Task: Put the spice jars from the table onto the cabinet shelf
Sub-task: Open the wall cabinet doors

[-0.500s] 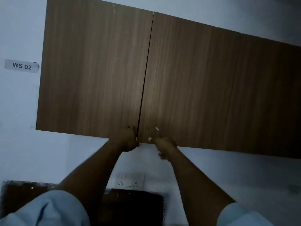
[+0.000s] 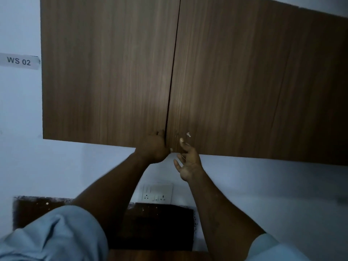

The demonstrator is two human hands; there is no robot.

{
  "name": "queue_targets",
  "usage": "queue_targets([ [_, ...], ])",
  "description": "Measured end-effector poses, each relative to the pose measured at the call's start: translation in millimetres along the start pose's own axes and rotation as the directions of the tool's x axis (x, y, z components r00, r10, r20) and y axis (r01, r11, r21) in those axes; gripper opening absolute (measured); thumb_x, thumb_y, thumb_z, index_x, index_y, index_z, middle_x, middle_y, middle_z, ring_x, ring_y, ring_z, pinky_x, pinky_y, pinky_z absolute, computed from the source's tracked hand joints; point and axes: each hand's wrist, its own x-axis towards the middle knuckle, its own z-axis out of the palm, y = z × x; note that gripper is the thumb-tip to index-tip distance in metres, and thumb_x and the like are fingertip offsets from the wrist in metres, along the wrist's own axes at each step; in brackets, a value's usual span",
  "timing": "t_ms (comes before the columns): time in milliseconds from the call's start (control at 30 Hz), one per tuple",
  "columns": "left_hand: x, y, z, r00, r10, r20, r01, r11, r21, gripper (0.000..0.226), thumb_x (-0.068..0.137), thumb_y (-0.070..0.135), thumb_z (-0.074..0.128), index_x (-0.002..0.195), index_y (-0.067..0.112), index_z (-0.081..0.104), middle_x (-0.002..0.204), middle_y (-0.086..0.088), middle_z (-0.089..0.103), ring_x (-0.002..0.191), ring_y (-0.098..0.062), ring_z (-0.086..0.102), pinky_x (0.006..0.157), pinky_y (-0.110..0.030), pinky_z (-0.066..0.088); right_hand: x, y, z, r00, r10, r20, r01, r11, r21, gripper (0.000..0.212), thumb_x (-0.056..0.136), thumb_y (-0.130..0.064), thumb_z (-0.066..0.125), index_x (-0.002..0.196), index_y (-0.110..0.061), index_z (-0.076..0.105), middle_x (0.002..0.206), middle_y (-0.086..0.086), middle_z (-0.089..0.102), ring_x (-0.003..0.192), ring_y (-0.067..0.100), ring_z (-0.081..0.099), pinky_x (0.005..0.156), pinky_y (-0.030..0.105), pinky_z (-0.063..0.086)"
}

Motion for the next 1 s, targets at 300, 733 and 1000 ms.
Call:
queue_targets([
  [300, -11.0, 29.7, -28.7, 0.974, 0.056, -0.221, -0.175, 0.803, -0.570, 0.037, 0.109, 0.031, 0.041, 0.118, 0.006, 0.066, 0.107, -0.010, 0.071, 0.096, -0.023, 0.068, 0.088, -0.048, 0.057, -45.1, 4.8, 16.4, 0.930, -0.157, -0.331, 0.181, 0.983, 0.043, 0.055, 0.073, -0.057, 0.084, 0.111, -0.020, 0.067, 0.130, 0.000, 0.066, 0.121, 0.027, 0.058, 0.099, 0.041, 0.049],
  [733, -65.0, 133.2, -11.8, 0.921, 0.241, -0.305, -0.384, 0.447, -0.808, 0.044, 0.093, 0.054, 0.063, 0.088, 0.014, 0.080, 0.078, -0.003, 0.076, 0.076, -0.022, 0.073, 0.075, -0.046, 0.059, -180.2, -11.0, -54.6, 0.597, -0.619, -0.510, 0.316, 0.766, -0.560, 0.043, 0.087, -0.070, 0.058, 0.089, -0.028, 0.064, 0.092, -0.009, 0.068, 0.090, 0.014, 0.064, 0.083, 0.036, 0.053],
  [1000, -81.9, 187.0, 18.0, 0.783, 0.594, -0.186, -0.484, 0.393, -0.782, 0.041, 0.099, 0.022, 0.063, 0.140, 0.029, 0.060, 0.140, 0.006, 0.062, 0.132, -0.008, 0.055, 0.112, -0.024, 0.042, -235.7, -43.7, -102.3, 0.198, -0.939, -0.280, 0.304, 0.330, -0.894, 0.011, 0.095, -0.038, 0.067, 0.101, -0.029, 0.067, 0.092, -0.013, 0.070, 0.084, 0.003, 0.065, 0.069, 0.016, 0.053],
])
